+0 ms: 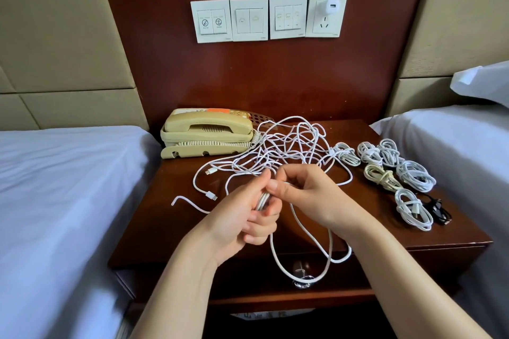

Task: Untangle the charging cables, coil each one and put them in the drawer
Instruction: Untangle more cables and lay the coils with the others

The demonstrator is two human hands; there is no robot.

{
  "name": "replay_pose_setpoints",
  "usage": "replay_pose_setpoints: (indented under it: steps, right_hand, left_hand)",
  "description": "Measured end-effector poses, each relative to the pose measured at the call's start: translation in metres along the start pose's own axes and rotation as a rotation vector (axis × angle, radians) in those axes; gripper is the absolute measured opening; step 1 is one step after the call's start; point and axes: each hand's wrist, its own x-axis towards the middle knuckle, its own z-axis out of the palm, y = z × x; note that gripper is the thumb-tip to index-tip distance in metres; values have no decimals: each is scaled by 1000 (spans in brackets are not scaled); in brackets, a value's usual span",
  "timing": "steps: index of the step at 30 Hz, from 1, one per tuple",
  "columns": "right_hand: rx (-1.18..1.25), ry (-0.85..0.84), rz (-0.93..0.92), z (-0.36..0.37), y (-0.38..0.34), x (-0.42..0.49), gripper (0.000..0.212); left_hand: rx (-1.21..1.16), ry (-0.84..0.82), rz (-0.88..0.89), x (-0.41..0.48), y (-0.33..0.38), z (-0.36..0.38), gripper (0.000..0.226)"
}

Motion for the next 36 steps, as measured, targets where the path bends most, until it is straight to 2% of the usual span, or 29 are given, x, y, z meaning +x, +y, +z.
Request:
replay_pose_setpoints:
  steps: [7, 12, 14, 17, 20, 22, 24, 30, 33, 36]
  right_hand:
    - [193, -20, 166, 4, 9, 1, 44]
    - [391, -53, 244, 17, 11, 0, 37]
    - [402, -71, 253, 20, 11, -1, 37]
    - [293, -18, 210, 21, 10, -2, 39]
    - [104, 132, 66, 22, 12, 1, 47]
    - [67, 187, 20, 23, 14, 3, 53]
    - [91, 192, 35, 22, 14, 3, 55]
    - [191, 128, 265, 23, 10, 2, 46]
    - [78, 112, 298, 28, 14, 3, 46]
    - [-163, 96, 221, 30, 14, 0, 46]
  left_hand:
    - [-114, 41, 103, -4, 1, 0, 38]
    - [-180, 154, 148, -3, -1, -5, 46]
    - [-184, 173, 152, -5, -1, -7, 48]
    - [-180, 154, 124, -10, 0, -8, 49]
    - [-171, 113, 72, -10, 0, -7, 49]
    - [-168, 95, 52, -9, 0, -6, 47]
    - [-172, 81, 52, -7, 1, -5, 43]
    - [-302, 116, 134, -3, 1, -1, 36]
    - [-472, 179, 192, 2, 3, -1, 40]
    - [-571, 245, 180, 5, 4, -2, 48]
